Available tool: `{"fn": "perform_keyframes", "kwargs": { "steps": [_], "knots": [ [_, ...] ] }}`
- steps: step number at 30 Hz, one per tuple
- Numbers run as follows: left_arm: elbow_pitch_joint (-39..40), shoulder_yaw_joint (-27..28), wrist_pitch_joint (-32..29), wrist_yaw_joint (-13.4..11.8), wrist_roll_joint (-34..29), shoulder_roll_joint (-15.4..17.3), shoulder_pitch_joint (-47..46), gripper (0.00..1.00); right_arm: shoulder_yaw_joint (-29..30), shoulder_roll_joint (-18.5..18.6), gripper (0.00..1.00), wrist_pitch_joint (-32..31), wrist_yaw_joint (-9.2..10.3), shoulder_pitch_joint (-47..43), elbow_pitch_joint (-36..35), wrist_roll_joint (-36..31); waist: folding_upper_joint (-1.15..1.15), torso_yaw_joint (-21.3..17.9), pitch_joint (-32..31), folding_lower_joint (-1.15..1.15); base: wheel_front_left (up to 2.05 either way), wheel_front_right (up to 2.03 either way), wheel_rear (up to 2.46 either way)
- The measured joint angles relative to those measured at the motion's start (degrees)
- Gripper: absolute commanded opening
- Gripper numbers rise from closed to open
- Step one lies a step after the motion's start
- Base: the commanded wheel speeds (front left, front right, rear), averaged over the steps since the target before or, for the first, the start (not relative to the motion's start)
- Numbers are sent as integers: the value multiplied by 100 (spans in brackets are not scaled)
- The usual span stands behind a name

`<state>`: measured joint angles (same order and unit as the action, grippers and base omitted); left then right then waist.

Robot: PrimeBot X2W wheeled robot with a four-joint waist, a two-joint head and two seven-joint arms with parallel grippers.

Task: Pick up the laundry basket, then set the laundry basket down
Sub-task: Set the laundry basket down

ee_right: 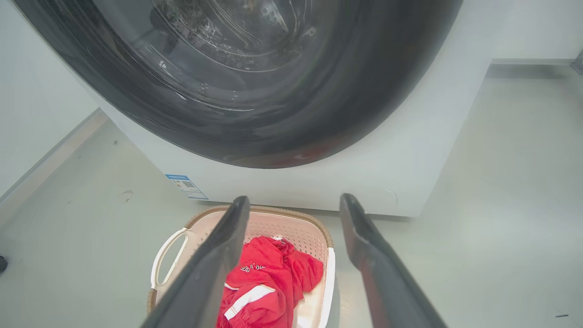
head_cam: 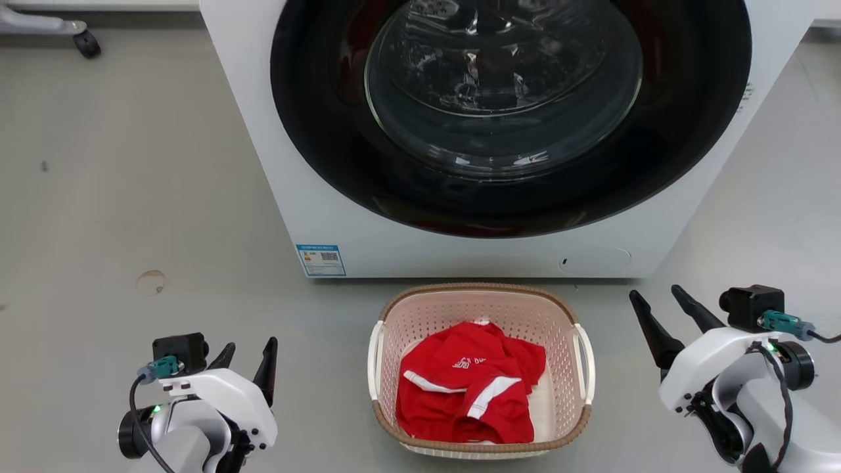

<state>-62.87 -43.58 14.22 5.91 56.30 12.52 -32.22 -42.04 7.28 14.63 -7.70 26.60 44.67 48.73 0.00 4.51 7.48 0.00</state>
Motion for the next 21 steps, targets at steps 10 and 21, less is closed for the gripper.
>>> {"fn": "perform_keyframes", "kwargs": {
  "steps": [10,21],
  "knots": [
    [1671,308,0,-725,-470,546,996,100,288,622,100,0,0,-398,-817,56,0,87,-592,0,0,0,0],
    [5479,334,-582,-2593,-764,1740,2457,100,1443,1049,100,0,1,-1300,-1795,-93,0,180,-959,0,0,0,0]
  ]
}}
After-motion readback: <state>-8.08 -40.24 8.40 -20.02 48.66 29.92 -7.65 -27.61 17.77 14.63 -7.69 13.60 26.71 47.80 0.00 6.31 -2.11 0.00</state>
